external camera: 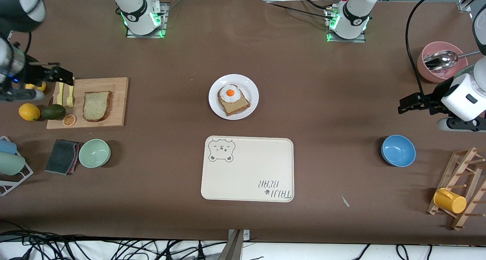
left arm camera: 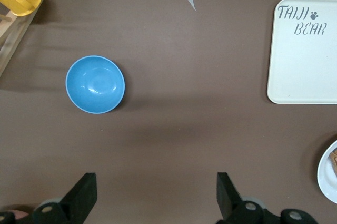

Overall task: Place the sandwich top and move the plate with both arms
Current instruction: 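Lower the right gripper and grasp the bread slice on the board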

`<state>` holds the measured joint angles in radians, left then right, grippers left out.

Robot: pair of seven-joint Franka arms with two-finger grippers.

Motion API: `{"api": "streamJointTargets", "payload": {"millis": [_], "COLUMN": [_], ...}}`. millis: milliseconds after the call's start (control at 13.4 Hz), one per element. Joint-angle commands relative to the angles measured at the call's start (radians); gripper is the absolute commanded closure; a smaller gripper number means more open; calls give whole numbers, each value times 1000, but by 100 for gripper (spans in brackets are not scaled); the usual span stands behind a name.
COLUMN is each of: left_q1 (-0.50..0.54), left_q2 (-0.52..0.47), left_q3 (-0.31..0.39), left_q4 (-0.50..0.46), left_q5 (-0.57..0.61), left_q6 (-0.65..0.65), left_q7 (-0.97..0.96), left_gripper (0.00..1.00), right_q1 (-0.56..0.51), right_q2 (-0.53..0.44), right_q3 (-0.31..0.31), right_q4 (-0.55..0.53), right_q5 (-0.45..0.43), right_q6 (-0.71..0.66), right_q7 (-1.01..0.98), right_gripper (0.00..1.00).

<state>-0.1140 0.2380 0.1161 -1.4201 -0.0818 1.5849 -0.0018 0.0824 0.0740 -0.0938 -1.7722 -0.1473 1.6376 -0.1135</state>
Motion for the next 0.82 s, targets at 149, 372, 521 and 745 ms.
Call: {"api": "streamJointTargets", "payload": {"millis": [149,372,521,745], "left_q1": [0,0,0,0], "left_q2": [12,12,12,12], "left_q3": [8,8,10,10], "left_q4": [27,27,27,27], "left_q5": [-32,-38,-38,-49], "left_q6": [-8,-8,-8,-8], "left_q7": [-10,-10,-10,-10], "left_gripper": [0,0,0,0], "right_q1": [72,109,115,112], "right_q2": [205,251,253,251], "right_q3": [2,2,2,-20], "right_q4": [2,-100,-174,-311], "right_q5": [-72,-151,-225,-253], "right_q6": [89,232,296,467], "right_q7": [67,216,279,334], "right_gripper": [0,0,1,2]}}
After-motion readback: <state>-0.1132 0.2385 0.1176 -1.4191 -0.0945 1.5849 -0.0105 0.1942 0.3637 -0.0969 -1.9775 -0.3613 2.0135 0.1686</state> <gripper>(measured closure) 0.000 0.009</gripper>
